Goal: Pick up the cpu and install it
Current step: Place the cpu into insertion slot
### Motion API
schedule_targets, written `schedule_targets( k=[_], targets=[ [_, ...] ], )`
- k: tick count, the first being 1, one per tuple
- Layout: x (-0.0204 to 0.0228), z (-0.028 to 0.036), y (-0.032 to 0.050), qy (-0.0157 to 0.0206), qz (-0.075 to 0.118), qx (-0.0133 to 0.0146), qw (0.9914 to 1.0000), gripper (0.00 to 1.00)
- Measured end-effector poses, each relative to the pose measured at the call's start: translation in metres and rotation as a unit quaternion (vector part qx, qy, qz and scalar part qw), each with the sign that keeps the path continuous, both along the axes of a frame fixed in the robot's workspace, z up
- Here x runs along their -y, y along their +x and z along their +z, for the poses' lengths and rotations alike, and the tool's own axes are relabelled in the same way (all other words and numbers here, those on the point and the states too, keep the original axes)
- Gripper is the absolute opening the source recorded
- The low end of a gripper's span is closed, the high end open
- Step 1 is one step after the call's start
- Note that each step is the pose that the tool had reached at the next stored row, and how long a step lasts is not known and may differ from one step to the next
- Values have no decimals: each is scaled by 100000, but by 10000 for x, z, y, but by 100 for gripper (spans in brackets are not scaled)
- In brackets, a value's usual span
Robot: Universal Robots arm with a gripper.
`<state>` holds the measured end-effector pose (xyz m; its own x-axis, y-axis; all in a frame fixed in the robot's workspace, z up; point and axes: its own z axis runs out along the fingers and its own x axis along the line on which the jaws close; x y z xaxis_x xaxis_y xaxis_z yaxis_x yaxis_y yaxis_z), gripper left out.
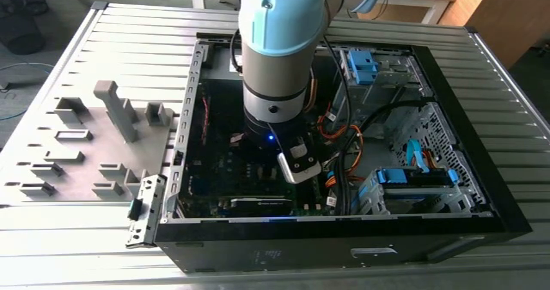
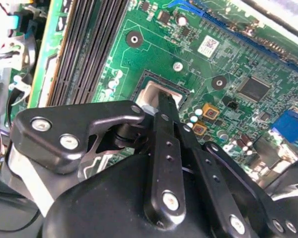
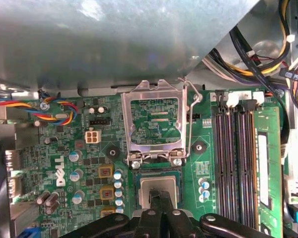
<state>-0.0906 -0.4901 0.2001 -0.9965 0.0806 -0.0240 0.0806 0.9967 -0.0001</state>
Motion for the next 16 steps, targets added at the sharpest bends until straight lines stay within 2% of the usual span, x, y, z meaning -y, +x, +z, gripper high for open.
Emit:
schedule_targets(
  k=[16],
  targets=[
    [0, -65, 0, -15, 349, -8, 99999, 11]
  ],
)
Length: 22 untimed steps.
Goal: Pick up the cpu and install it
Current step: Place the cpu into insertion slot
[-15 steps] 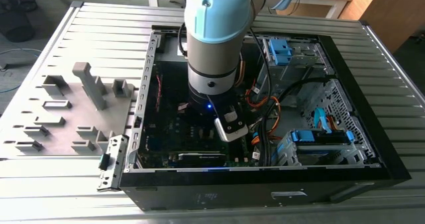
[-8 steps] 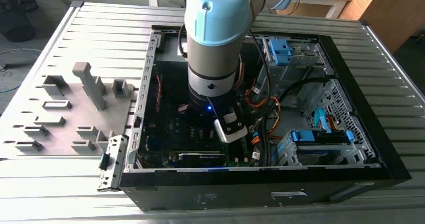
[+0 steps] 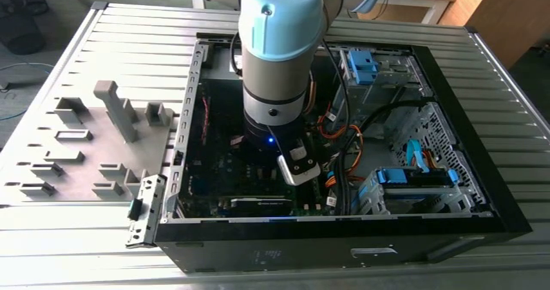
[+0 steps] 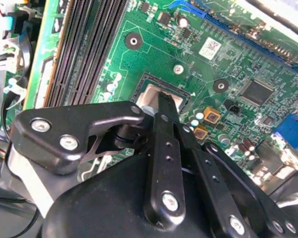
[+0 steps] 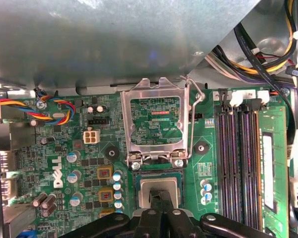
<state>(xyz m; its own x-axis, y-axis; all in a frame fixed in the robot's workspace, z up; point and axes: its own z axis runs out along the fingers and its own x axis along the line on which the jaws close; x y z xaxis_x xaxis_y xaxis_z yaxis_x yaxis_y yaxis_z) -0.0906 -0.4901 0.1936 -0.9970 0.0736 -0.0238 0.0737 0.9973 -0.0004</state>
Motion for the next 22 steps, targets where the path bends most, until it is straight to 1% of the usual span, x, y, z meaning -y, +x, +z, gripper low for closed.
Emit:
schedule_targets(
  k=[7, 9, 11, 15, 18, 22],
  targets=[
    [-1, -1, 0, 22, 4, 14, 100000, 11],
    [-2, 20, 1, 88, 4, 46, 100000, 11],
    [0, 68, 0, 22, 3, 13, 100000, 11],
    [-1, 169, 0, 24, 3, 13, 100000, 11],
    [0, 262, 0, 23, 4, 13, 100000, 11],
    [-1, 405, 1, 26, 5, 16, 100000, 11]
  ],
)
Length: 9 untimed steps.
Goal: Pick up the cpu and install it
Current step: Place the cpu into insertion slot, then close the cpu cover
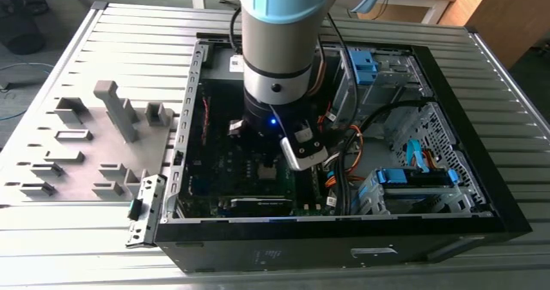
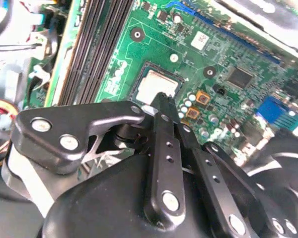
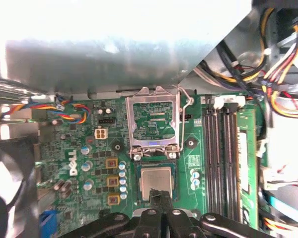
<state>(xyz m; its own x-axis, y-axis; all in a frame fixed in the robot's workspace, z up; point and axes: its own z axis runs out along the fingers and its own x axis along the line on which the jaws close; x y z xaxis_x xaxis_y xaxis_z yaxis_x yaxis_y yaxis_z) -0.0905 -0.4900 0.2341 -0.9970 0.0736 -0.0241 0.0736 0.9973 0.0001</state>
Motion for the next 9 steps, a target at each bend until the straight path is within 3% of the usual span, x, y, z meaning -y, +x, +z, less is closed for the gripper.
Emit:
schedule_targets(
  k=[2, 9],
  targets=[
    [0, 45, 0, -3, 1, -2, 100000, 11],
    [0, 67, 0, -1, 1, -3, 100000, 11]
  ],
)
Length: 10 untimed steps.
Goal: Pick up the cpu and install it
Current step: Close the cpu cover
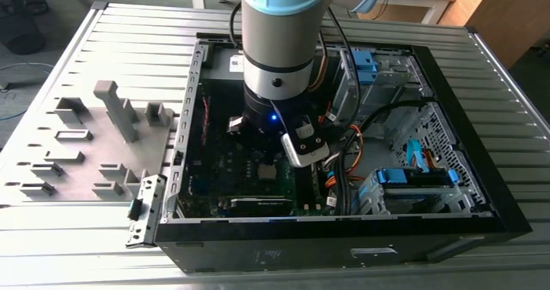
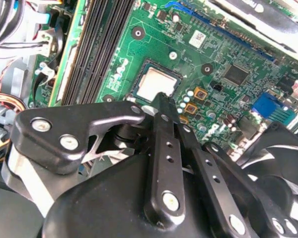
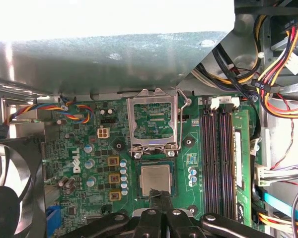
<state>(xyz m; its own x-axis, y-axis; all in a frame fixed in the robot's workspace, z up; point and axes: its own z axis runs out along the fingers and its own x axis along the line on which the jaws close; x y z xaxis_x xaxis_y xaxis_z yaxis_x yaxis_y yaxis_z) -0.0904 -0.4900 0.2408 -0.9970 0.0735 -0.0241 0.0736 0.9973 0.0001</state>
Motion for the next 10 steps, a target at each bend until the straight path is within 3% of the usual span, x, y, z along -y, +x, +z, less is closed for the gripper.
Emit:
schedule_targets(
  k=[10],
  targets=[
    [1, 12, 0, -25, -1, -13, 100000, 11]
  ],
)
